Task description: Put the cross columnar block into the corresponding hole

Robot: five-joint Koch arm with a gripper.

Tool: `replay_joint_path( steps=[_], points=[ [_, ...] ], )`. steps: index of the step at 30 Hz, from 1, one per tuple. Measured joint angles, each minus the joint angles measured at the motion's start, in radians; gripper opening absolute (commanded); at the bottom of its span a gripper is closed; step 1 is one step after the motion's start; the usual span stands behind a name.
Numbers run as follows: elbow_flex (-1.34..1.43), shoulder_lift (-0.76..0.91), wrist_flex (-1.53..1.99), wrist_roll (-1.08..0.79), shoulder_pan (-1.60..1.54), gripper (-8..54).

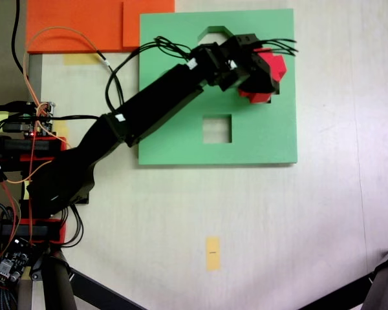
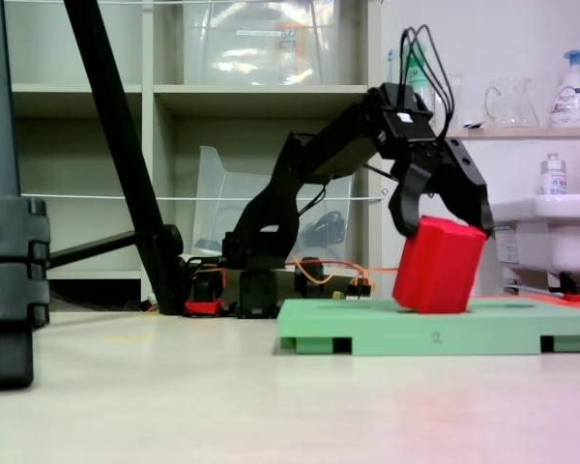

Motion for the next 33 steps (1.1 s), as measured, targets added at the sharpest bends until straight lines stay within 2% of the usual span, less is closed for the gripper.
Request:
replay_joint_path(
  steps=[8,19,28,33],
  points=[
    [0.0,0.009,0.021,-0.012,0.015,30.0],
    [0.0,0.009,0.037,0.109,0.038,30.5],
    [0.0,0.005,0.035,0.107,0.038,30.7],
    [0.0,0.005,0.014,0.035,0.038,31.5]
  ],
)
